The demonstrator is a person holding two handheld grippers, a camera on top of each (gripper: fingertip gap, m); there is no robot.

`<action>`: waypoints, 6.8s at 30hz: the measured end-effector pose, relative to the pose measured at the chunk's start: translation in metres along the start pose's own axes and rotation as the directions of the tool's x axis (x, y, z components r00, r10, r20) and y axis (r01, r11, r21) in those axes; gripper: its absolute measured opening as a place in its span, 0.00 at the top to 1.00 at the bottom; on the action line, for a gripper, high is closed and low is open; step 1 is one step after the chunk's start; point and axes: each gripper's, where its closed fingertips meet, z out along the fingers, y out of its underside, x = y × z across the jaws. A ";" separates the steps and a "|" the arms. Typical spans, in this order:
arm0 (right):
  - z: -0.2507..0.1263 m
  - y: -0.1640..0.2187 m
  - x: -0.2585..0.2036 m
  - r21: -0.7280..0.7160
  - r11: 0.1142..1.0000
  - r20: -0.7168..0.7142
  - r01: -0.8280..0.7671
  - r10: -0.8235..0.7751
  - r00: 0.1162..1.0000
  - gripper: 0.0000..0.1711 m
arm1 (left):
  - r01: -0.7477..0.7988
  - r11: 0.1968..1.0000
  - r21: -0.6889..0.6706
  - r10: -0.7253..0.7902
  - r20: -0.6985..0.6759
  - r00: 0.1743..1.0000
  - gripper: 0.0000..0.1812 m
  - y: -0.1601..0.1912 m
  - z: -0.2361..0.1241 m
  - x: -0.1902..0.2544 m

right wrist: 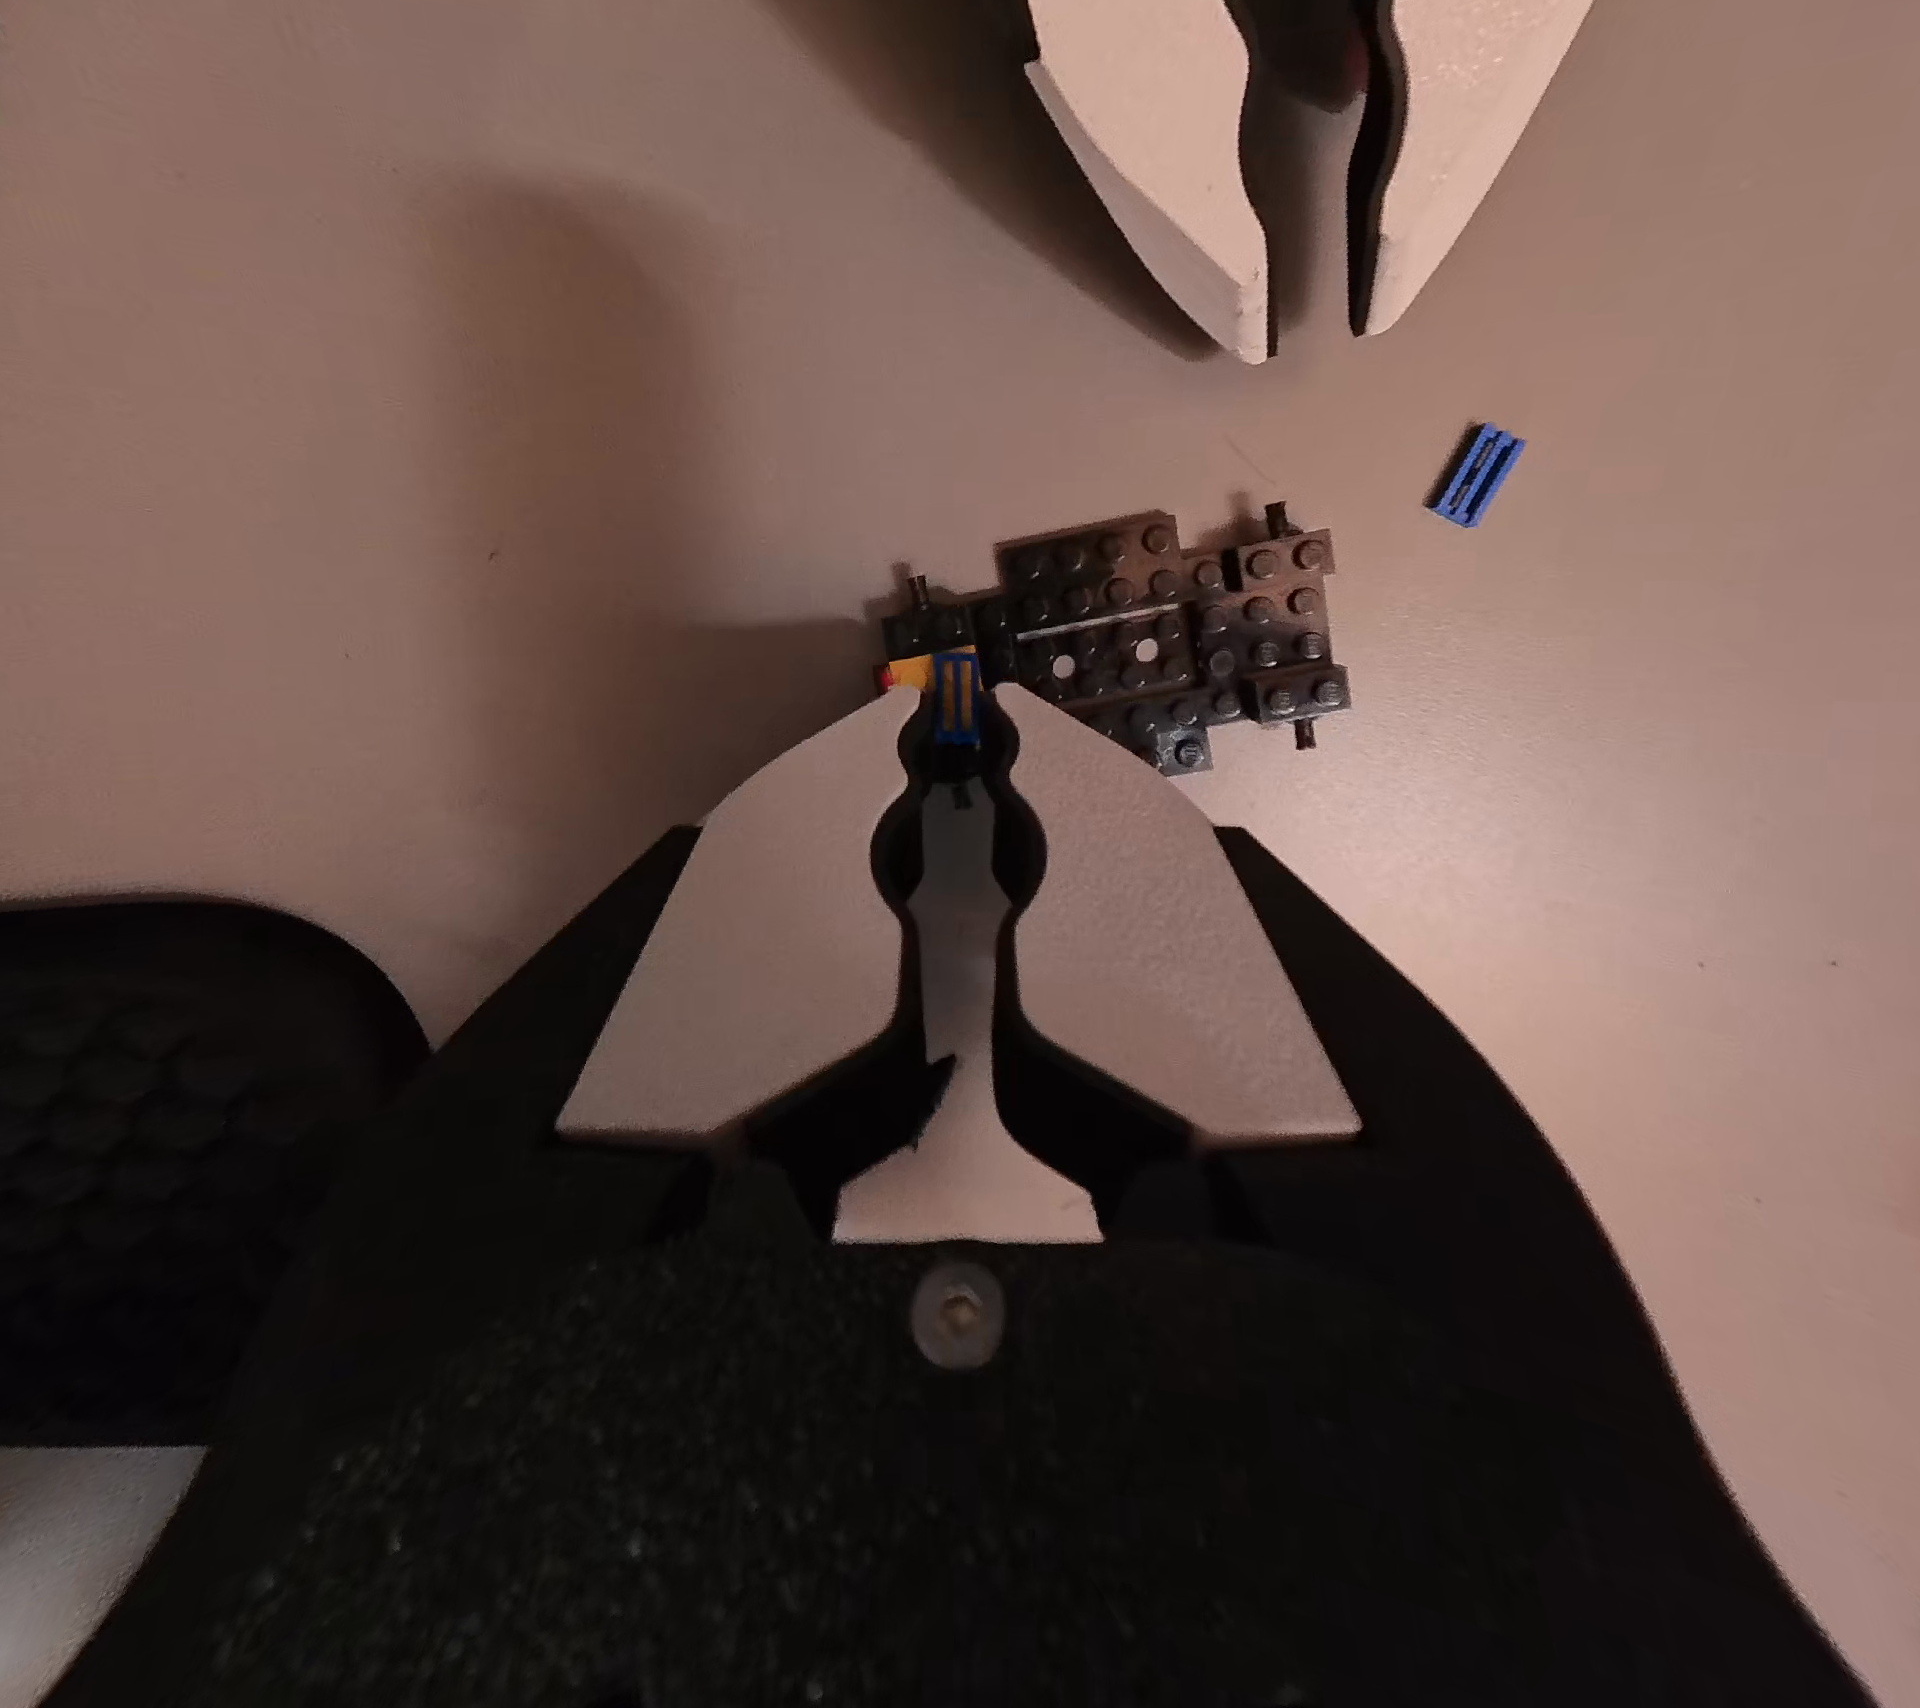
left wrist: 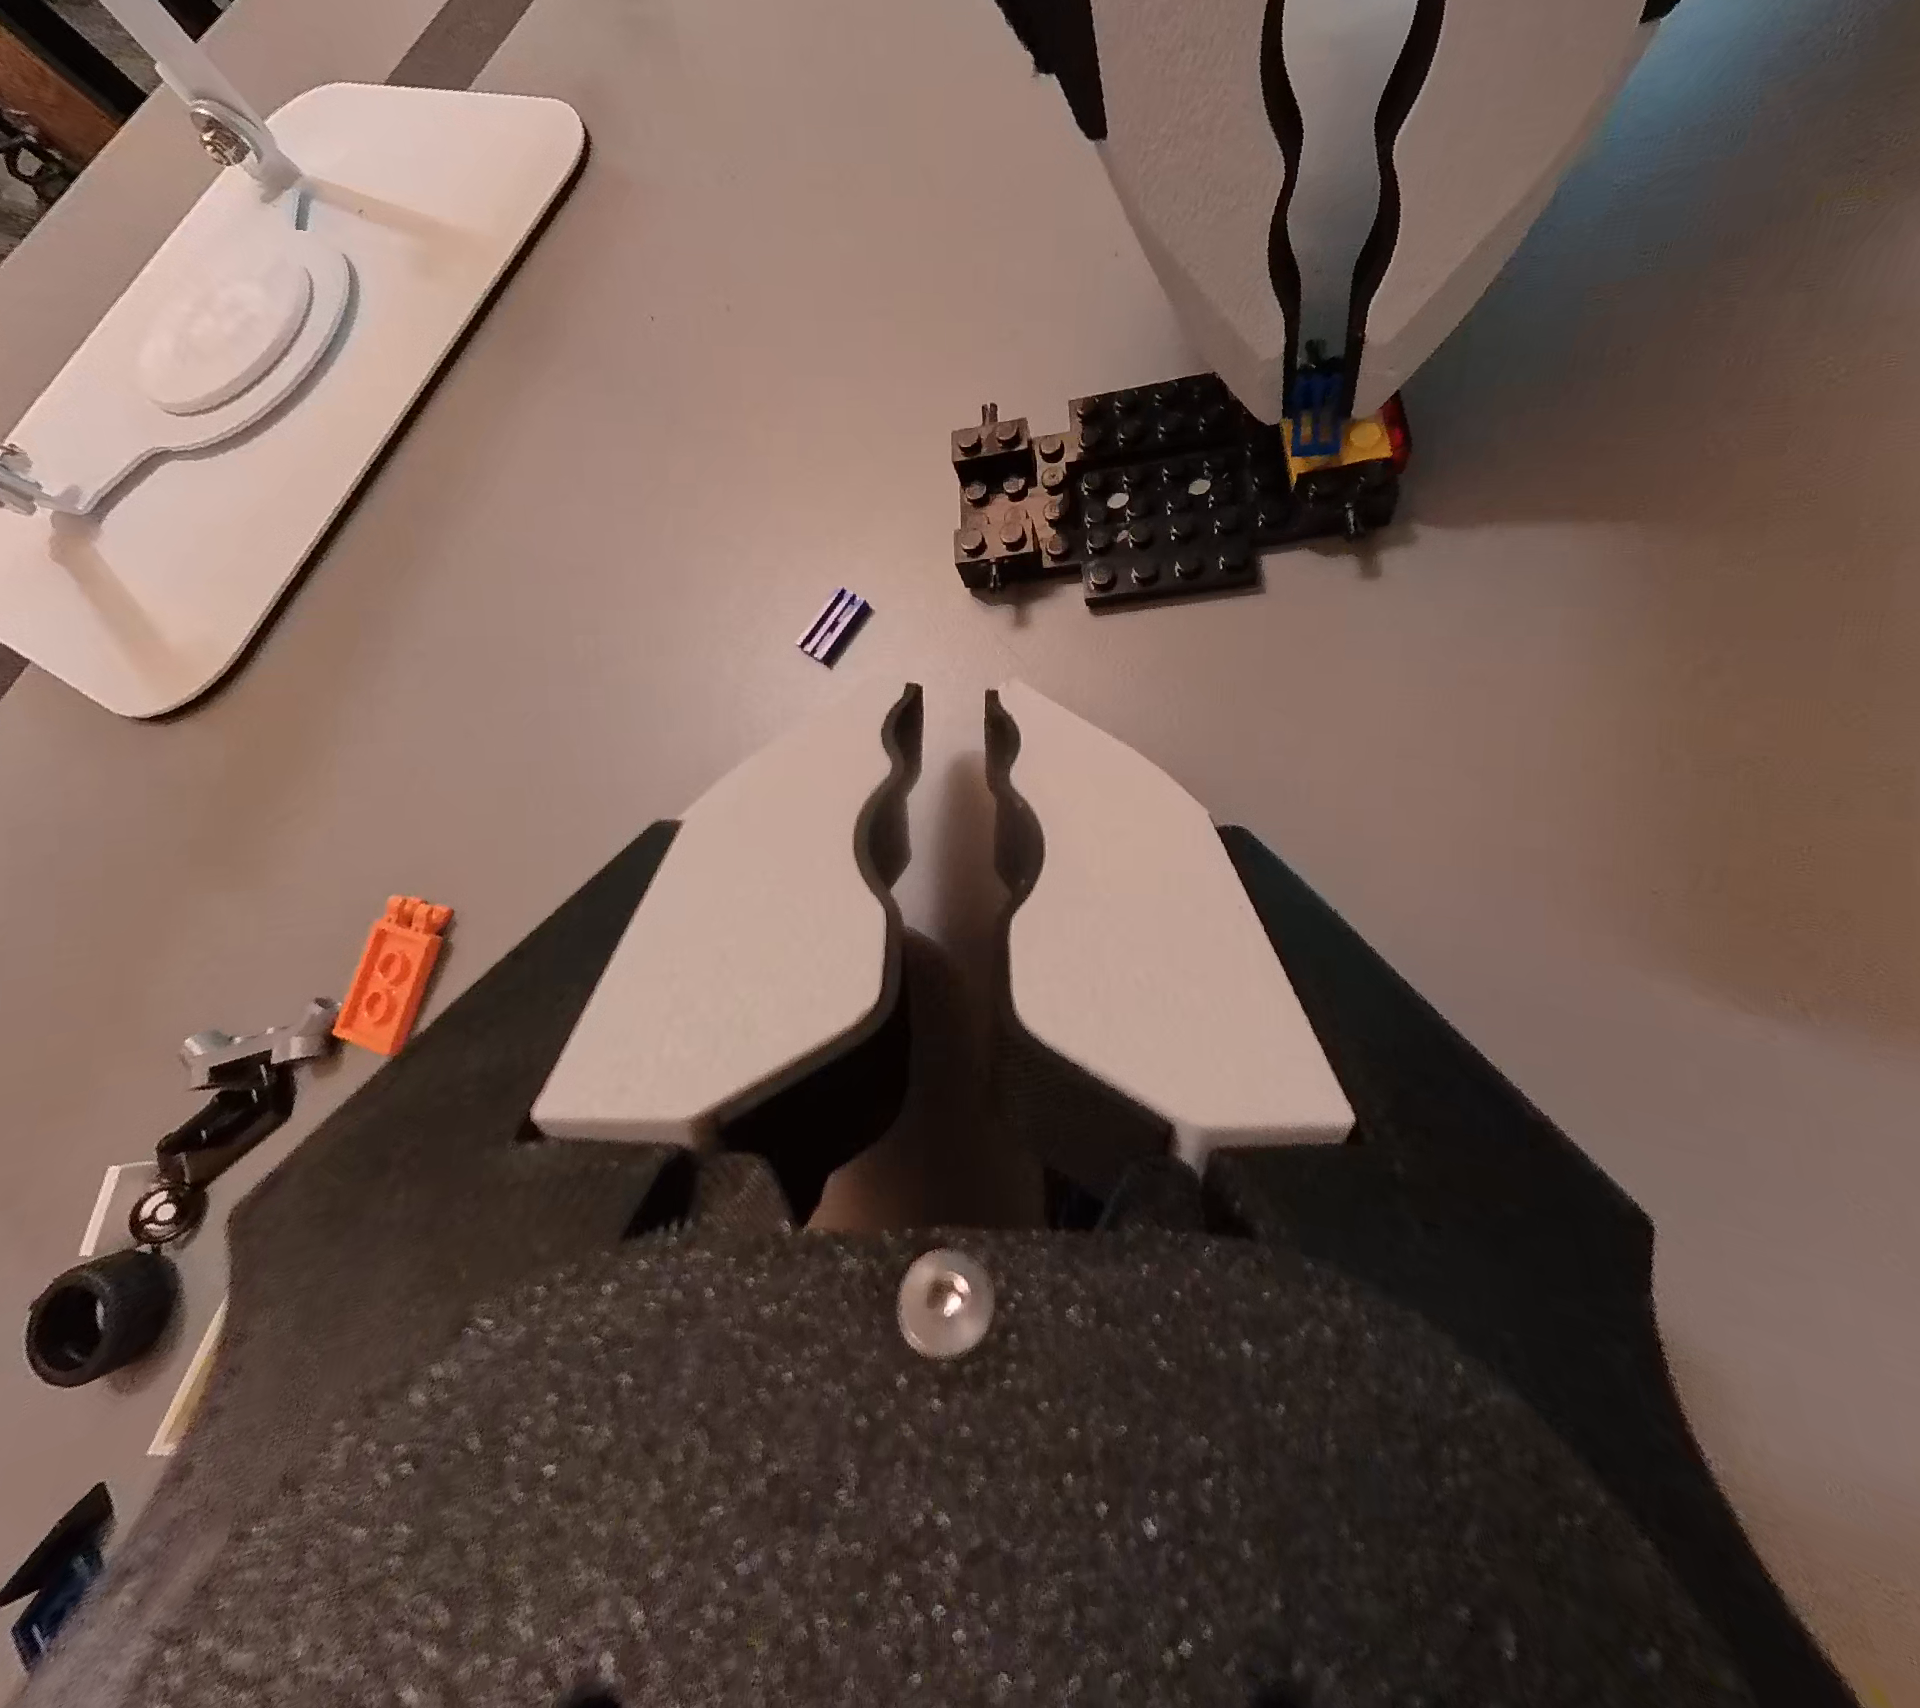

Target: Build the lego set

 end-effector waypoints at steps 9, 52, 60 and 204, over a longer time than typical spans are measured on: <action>-0.001 0.002 0.003 -0.016 0.999 0.028 0.032 -0.031 0.999 0.96 | -0.016 1.000 -0.004 0.016 0.001 1.000 0.94 -0.001 0.000 0.000; 0.002 -0.003 -0.007 -0.009 0.998 0.148 0.064 -0.062 0.987 0.91 | -0.054 0.999 -0.009 0.054 -0.004 0.999 0.95 -0.001 0.000 0.002; 0.001 -0.001 -0.010 -0.024 0.994 0.137 0.111 -0.107 0.985 0.91 | -0.057 0.998 -0.010 0.057 -0.002 0.998 0.95 0.000 0.001 0.001; 0.003 -0.022 0.010 0.181 0.970 0.096 -0.164 0.148 0.984 0.96 | 0.120 0.988 0.101 -0.115 -0.057 0.992 0.95 -0.019 -0.010 -0.001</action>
